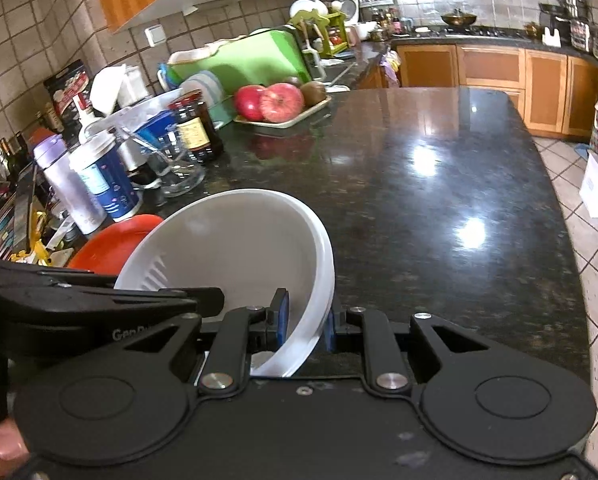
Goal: Organize plates and bowls
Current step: 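Lower the white bowl onto the orange plate stack with the left gripper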
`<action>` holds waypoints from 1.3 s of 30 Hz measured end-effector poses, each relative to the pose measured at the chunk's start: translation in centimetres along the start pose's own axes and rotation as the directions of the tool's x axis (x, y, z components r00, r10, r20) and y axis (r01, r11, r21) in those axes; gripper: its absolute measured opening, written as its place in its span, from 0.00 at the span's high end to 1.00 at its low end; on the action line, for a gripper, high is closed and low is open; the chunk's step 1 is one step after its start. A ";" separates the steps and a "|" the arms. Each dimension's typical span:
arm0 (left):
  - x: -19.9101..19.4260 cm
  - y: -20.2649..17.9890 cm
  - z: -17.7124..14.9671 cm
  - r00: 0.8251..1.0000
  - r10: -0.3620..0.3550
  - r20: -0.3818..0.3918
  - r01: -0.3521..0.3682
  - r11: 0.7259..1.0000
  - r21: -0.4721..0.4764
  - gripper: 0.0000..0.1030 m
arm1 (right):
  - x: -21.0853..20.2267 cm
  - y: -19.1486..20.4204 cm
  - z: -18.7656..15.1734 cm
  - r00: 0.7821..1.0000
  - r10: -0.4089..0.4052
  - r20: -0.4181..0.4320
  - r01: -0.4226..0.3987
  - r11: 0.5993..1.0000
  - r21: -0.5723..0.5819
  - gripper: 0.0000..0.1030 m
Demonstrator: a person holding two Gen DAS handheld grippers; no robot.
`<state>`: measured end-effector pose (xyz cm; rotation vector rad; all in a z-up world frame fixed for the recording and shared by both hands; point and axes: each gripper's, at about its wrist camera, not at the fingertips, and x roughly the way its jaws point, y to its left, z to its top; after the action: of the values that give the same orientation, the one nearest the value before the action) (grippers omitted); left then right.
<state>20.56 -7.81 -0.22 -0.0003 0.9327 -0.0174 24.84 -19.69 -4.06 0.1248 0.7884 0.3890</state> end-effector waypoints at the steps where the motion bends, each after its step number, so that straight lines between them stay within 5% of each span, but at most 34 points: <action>1: -0.2 0.7 0.0 1.000 0.001 0.001 -0.001 1.000 -0.001 0.59 | 0.2 0.9 0.1 1.000 0.001 0.002 -0.001 1.000 -0.004 0.81; 19: -2.0 15.1 -0.4 0.999 0.044 0.012 -0.045 0.998 0.053 0.59 | 6.4 16.2 0.5 1.000 -0.003 -0.020 0.003 1.000 -0.007 0.80; 39: 2.4 20.4 1.7 0.995 -0.087 -0.057 0.094 0.987 0.128 0.55 | 10.4 18.8 1.5 0.991 -0.125 -0.042 0.128 0.988 0.083 0.79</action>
<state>23.69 12.54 -1.33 0.0795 0.9812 -0.1632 26.98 1.74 -5.21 0.1467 0.8452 0.2384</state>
